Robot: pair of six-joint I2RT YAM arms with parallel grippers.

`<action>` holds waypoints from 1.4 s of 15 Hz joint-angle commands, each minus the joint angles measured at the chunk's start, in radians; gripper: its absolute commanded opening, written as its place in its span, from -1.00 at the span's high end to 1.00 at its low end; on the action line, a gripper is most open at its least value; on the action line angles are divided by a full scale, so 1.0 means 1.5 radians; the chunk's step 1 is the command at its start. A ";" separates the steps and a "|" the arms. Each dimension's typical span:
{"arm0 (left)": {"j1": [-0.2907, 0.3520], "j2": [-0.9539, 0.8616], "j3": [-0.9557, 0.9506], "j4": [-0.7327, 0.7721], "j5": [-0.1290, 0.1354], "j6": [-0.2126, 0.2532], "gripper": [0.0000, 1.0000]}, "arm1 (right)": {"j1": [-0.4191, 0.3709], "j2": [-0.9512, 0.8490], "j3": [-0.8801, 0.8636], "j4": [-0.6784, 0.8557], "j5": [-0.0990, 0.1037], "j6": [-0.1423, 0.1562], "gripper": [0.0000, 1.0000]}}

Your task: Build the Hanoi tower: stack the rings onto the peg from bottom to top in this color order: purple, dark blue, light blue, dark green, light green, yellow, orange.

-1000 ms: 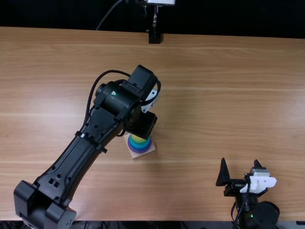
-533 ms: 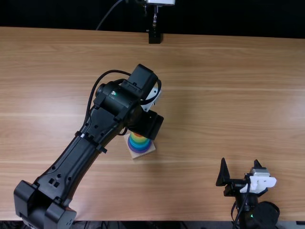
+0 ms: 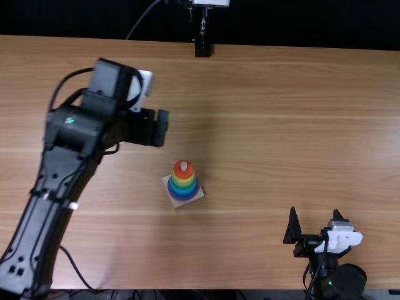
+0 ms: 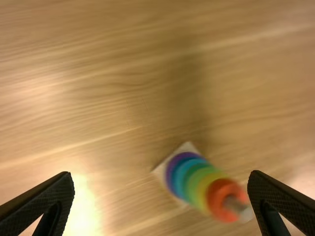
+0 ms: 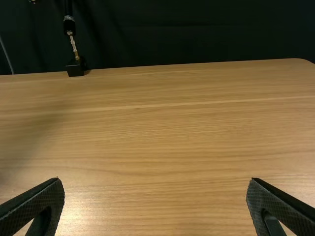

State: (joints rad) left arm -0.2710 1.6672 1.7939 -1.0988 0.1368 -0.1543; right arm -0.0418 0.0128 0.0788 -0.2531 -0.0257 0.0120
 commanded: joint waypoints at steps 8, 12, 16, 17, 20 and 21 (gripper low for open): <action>0.160 -0.367 -0.491 0.452 -0.073 0.011 -1.00 | -0.007 -0.009 -0.042 -0.048 0.000 0.001 -1.00; 0.174 -0.601 -0.702 0.517 -0.074 0.013 -1.00 | -0.007 -0.009 -0.042 -0.048 0.000 0.001 -1.00; 0.174 -0.816 -0.881 0.515 -0.074 0.013 -1.00 | -0.007 -0.009 -0.042 -0.048 -0.001 0.001 -1.00; 0.170 -0.855 -0.916 0.515 -0.074 0.013 -1.00 | -0.007 -0.009 -0.042 -0.048 0.000 0.001 -1.00; 0.164 -0.962 -1.007 0.508 -0.074 0.013 -1.00 | -0.007 -0.009 -0.042 -0.048 -0.001 0.001 -1.00; 0.163 -1.002 -1.042 0.513 -0.074 0.013 -1.00 | -0.007 -0.009 -0.042 -0.048 0.000 0.001 -1.00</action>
State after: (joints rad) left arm -0.0246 0.1883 0.2539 -0.3370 0.0288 -0.1440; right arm -0.0422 0.0128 0.0788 -0.2539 -0.0257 0.0128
